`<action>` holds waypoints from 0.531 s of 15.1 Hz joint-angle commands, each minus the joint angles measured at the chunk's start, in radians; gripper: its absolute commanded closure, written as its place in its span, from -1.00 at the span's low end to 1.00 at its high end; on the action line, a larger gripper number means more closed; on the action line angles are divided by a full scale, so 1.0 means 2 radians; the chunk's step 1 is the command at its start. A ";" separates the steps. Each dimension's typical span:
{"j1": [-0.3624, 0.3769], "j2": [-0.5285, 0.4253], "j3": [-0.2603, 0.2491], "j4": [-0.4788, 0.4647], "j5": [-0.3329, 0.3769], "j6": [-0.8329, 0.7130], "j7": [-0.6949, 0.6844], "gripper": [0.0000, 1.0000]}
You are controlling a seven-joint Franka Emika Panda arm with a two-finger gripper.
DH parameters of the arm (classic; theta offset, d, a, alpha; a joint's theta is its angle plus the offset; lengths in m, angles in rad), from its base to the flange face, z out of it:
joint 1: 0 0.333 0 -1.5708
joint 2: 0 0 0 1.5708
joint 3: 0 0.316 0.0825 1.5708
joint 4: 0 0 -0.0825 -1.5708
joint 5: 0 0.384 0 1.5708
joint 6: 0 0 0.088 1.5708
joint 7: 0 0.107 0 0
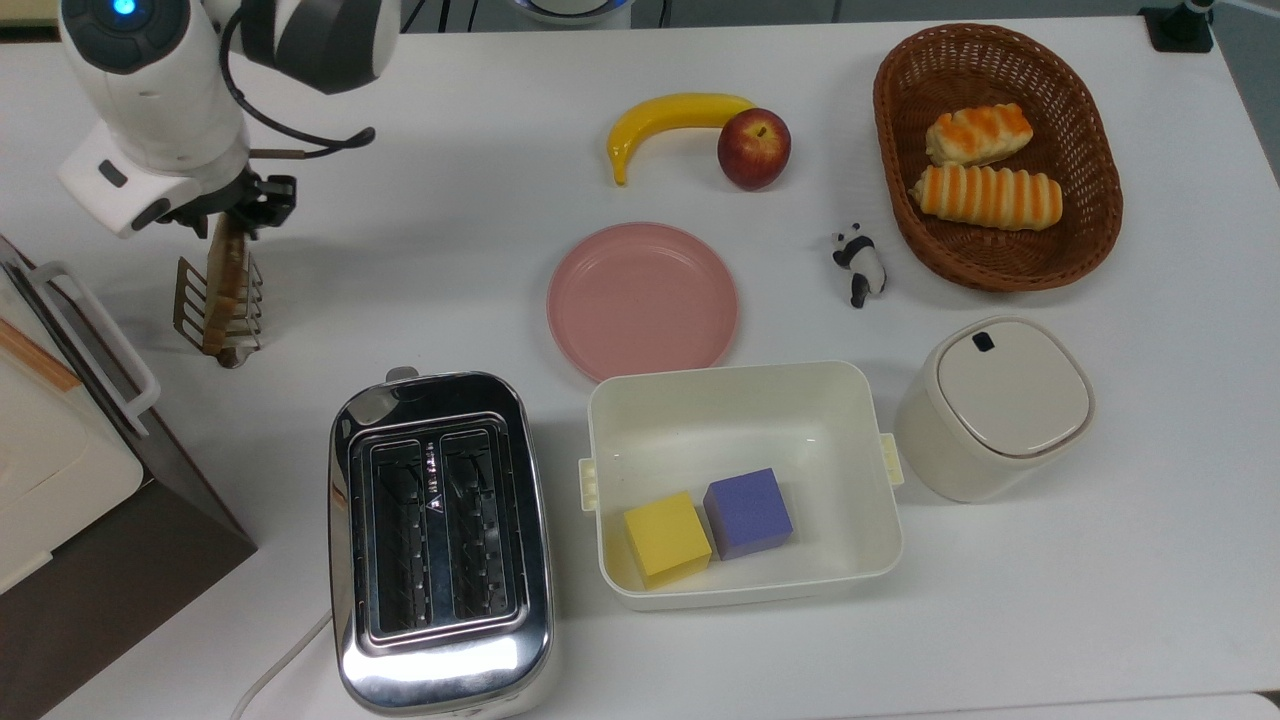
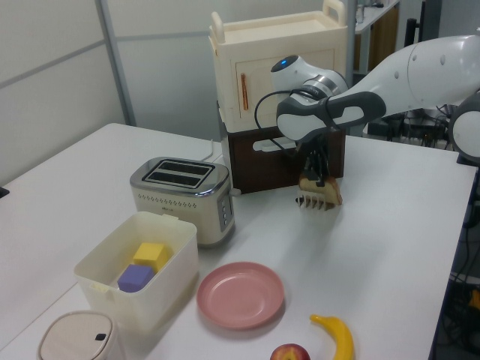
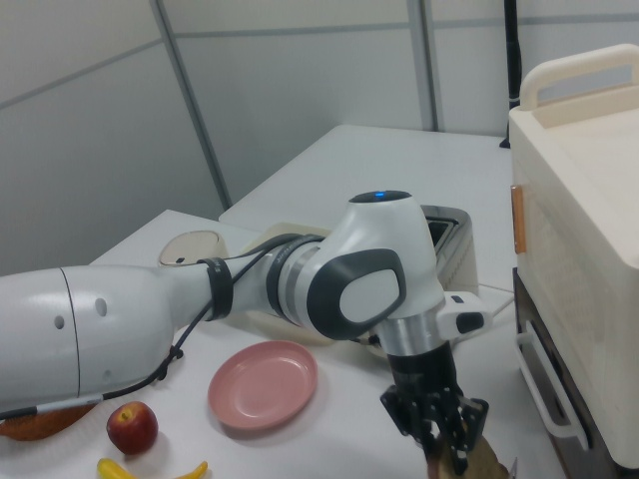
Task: Put the bread in the toaster
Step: 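Lift the bread slice out of the rack and carry it over the toaster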
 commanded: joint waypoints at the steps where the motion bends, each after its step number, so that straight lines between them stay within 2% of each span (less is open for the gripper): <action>1: -0.012 -0.008 0.000 -0.010 -0.011 0.017 -0.034 0.50; 5: -0.014 -0.015 0.001 0.012 -0.008 0.010 -0.034 0.98; 8: -0.013 -0.040 0.005 0.021 0.011 0.001 -0.032 1.00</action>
